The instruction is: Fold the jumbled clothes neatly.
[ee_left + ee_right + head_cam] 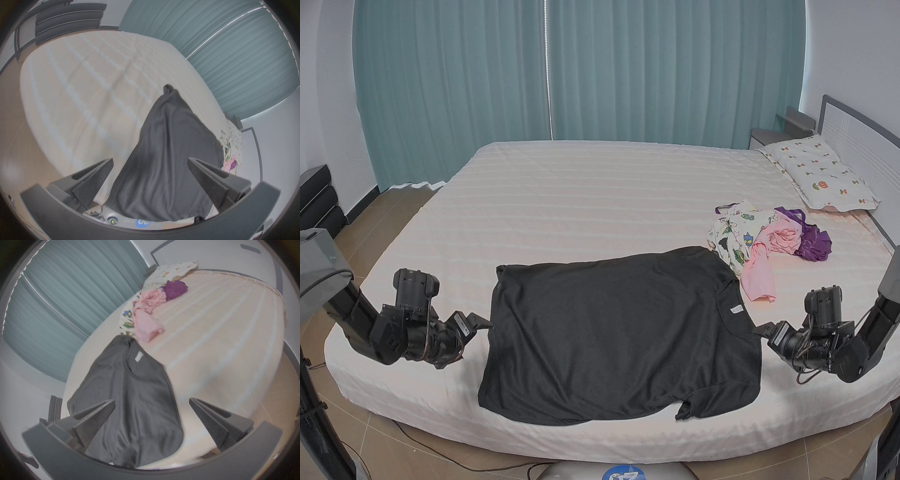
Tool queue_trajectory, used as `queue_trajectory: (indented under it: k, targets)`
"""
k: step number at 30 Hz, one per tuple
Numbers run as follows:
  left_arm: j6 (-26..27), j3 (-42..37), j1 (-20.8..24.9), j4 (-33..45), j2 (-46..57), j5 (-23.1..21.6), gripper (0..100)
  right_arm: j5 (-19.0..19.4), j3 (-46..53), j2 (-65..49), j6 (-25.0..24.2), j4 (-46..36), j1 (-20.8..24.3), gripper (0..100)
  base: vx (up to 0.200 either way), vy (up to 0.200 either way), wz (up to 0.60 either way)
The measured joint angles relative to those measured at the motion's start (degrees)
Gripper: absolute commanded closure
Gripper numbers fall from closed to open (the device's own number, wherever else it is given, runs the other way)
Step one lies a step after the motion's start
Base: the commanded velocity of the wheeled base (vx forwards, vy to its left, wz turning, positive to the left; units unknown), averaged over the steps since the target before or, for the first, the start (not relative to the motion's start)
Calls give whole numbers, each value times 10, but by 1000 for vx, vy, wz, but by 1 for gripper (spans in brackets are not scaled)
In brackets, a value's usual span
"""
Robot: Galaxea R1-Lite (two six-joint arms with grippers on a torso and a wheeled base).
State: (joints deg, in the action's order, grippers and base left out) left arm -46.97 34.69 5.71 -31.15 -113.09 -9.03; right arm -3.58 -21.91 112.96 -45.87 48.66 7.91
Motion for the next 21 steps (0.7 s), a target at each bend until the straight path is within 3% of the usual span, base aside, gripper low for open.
queue_trajectory:
  k: [11, 21]
  targets:
    - [-11, -71, 39, -51, 7, 3, 0, 7, 52, -12, -7, 13, 4, 0, 0, 0, 0]
    - [-8, -57, 63, -85, -61, 83, 0, 22, 49, -6, -8, 13, 5, 0, 0, 0, 0]
